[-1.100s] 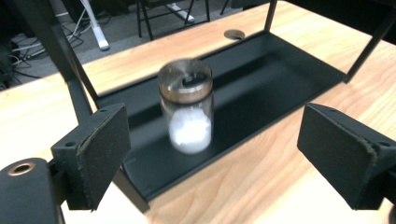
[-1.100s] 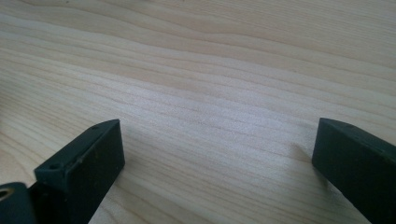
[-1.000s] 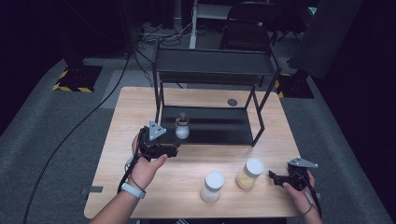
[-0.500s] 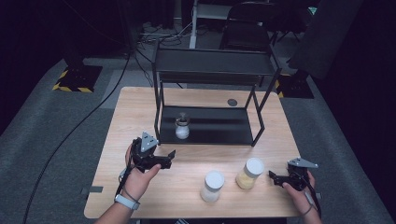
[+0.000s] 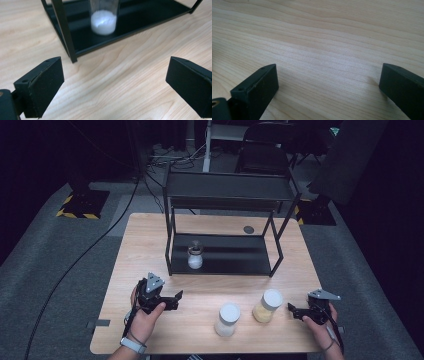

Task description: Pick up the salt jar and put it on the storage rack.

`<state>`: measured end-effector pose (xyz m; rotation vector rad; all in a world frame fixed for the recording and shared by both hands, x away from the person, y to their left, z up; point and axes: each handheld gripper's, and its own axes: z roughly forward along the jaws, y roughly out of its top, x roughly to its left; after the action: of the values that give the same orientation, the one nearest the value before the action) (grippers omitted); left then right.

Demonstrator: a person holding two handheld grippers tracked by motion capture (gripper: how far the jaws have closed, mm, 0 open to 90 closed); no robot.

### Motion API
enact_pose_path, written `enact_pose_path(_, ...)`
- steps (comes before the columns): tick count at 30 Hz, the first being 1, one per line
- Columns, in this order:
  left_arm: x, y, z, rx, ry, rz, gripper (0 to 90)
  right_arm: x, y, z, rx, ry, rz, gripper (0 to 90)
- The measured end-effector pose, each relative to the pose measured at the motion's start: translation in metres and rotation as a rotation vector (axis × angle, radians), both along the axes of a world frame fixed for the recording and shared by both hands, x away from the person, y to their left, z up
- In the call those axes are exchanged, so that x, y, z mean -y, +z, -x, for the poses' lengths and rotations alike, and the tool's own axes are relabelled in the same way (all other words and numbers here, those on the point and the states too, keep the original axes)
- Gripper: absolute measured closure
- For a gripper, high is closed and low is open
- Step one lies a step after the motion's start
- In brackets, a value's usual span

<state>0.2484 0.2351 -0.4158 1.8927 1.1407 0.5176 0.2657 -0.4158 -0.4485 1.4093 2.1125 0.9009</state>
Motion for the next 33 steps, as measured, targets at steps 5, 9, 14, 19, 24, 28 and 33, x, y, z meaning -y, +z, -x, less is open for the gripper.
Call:
enact_pose_path(5, -0.001, -0.009, 0.002, -0.023, 0.008, -0.012, 1.7, 0.000, 0.000, 0.000, 0.000, 0.002, 0.001, 1.9)
enact_pose_path(9, -0.002, -0.016, 0.003, -0.037, 0.004, -0.023, 1.8, 0.000, 0.000, 0.000, 0.000, 0.002, 0.001, 1.9)
enact_pose_path(14, -0.002, -0.023, 0.002, -0.064, 0.011, -0.034, 1.8, 0.000, 0.000, 0.000, 0.001, 0.002, 0.001, 1.9)
enact_pose_path(19, -0.001, -0.030, 0.000, -0.103, 0.031, -0.040, 2.0, 0.000, 0.000, 0.000, 0.000, 0.003, 0.000, 1.9)
enact_pose_path(24, -0.001, -0.034, 0.000, -0.117, 0.046, -0.048, 2.0, 0.001, 0.000, 0.000, 0.000, 0.004, 0.000, 1.9)
enact_pose_path(28, 0.000, -0.035, -0.005, -0.158, 0.061, -0.065, 2.3, 0.001, 0.000, 0.000, 0.000, 0.006, 0.000, 2.0)
enact_pose_path(33, 0.012, -0.031, -0.006, -0.166, 0.080, -0.153, 0.3, 0.001, 0.000, -0.001, 0.000, 0.009, 0.000, 1.9)
